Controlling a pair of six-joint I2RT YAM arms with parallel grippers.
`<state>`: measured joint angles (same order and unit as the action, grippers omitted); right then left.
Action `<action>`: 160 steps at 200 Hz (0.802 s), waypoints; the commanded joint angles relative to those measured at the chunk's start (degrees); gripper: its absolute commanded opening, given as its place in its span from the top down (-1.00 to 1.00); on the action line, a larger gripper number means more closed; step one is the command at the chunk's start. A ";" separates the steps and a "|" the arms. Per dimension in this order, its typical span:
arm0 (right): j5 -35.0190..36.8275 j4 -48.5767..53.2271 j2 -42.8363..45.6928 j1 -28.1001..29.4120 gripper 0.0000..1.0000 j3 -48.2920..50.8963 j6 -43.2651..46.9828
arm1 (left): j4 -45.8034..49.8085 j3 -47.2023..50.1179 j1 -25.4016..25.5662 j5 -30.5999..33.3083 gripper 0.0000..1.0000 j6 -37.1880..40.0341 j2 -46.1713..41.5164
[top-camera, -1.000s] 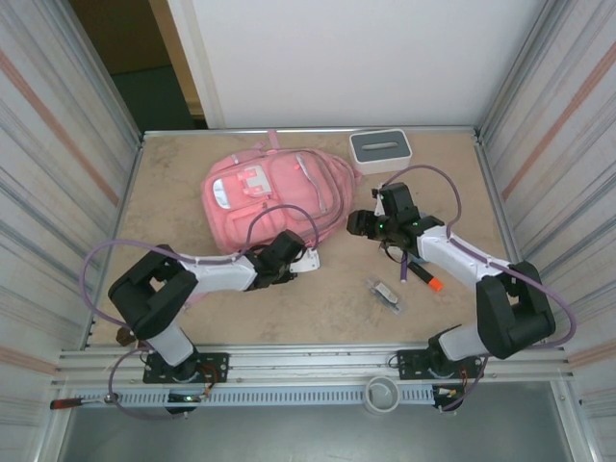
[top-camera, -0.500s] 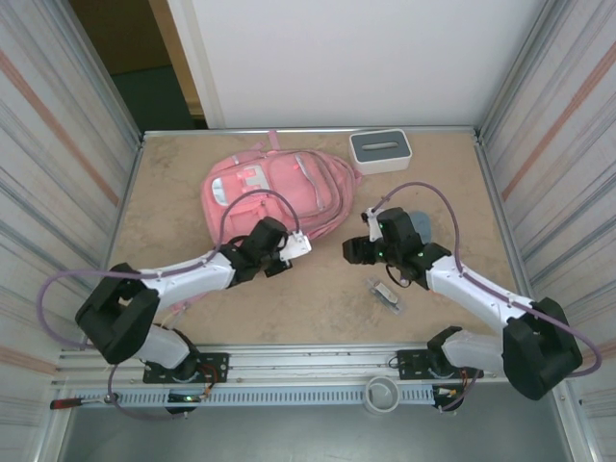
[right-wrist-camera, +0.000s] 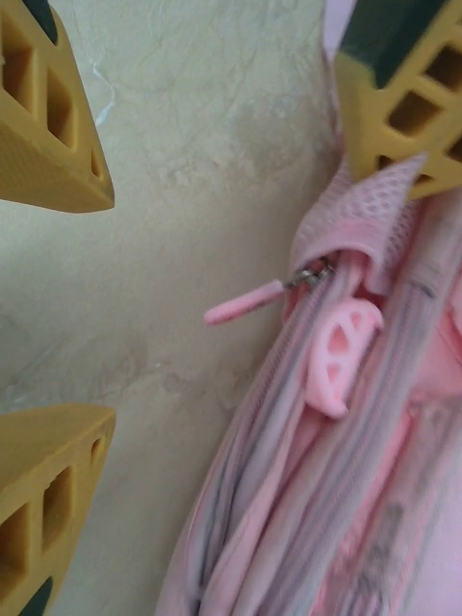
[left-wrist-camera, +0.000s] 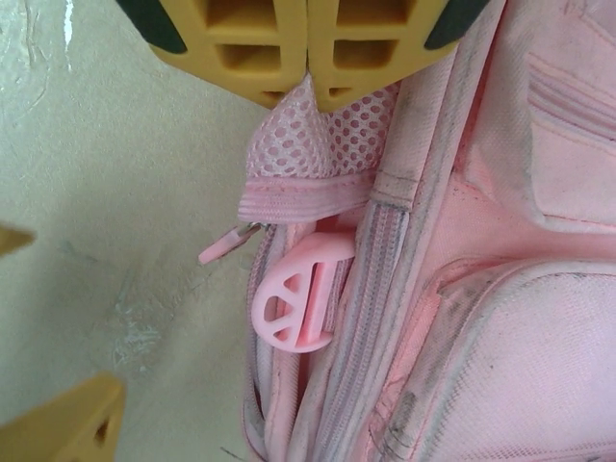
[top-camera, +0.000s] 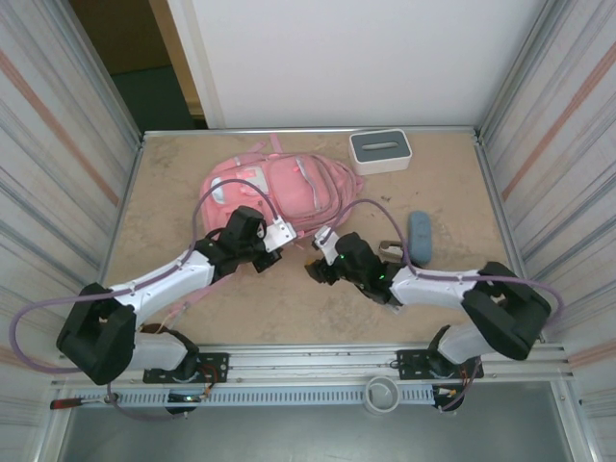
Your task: Pack books, pencil case, and school supplies into a backpack
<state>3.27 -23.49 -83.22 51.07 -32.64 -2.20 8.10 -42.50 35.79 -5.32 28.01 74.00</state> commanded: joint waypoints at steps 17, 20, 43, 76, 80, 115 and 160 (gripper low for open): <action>5.68 -12.96 -8.39 1.50 -0.05 -1.60 3.98 | -3.95 -0.79 -0.46 -4.78 1.00 -1.99 -3.77; 6.04 -13.66 -9.02 1.61 -0.04 -1.74 4.04 | -3.88 -0.75 -0.48 -4.85 1.00 -1.95 -3.77; 6.57 -16.32 -12.80 1.84 0.01 -3.39 4.46 | -3.62 -0.92 -0.52 -4.84 1.00 -1.97 -3.66; 7.02 -20.11 -15.99 1.88 0.07 -4.62 5.09 | -3.49 -0.92 -0.59 -4.70 1.00 -1.94 -3.51; 6.87 -20.43 -16.20 1.93 0.08 -4.64 5.06 | -3.46 -0.98 -0.59 -4.73 1.00 -1.99 -3.51; 6.09 -21.91 -16.63 2.28 0.25 -4.92 5.25 | -3.51 -1.06 -0.64 -4.42 1.00 -2.08 -2.89; 5.30 -22.21 -15.79 2.85 0.74 -4.42 4.68 | -3.09 -1.32 -0.64 -3.49 1.00 -1.99 -2.19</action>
<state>9.02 -43.24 -99.24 53.30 -36.03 2.15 8.78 -42.50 35.29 -6.59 26.89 73.28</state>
